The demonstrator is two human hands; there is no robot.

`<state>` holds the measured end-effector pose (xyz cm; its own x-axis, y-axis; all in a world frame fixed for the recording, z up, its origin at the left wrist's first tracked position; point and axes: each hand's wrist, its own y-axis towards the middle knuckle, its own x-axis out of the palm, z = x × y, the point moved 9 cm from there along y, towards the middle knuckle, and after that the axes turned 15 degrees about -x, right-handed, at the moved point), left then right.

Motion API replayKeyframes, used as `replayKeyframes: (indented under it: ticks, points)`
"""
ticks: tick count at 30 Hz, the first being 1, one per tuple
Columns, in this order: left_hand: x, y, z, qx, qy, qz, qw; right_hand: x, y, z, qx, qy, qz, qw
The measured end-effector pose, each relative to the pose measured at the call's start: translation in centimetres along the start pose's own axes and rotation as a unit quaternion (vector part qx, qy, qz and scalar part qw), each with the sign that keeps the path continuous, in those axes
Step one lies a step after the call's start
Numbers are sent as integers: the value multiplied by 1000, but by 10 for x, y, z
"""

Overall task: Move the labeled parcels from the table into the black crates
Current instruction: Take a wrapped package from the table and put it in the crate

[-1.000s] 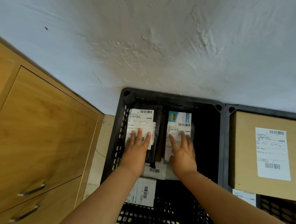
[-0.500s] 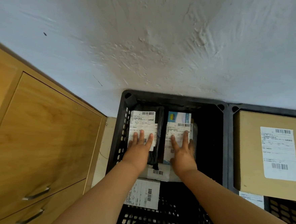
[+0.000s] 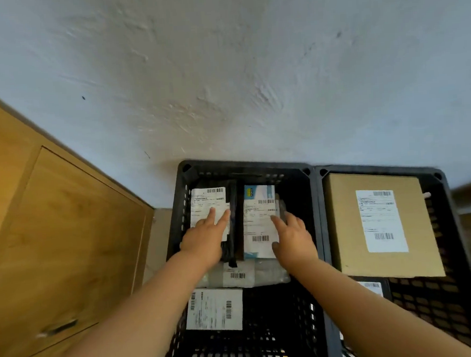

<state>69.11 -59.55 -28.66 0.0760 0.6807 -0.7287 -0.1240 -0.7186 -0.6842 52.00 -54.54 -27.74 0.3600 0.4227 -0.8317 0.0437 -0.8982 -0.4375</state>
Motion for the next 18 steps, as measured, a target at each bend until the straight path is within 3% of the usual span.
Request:
replayKeyframes:
  ticks: [9,18]
  points:
    - [-90,-127,41,80,-152,99,980,-119,-124,-21,31,23,110,993]
    - [-147,-241,133,175,-222,110,953,-227,-256,-18,38,-15,209,977]
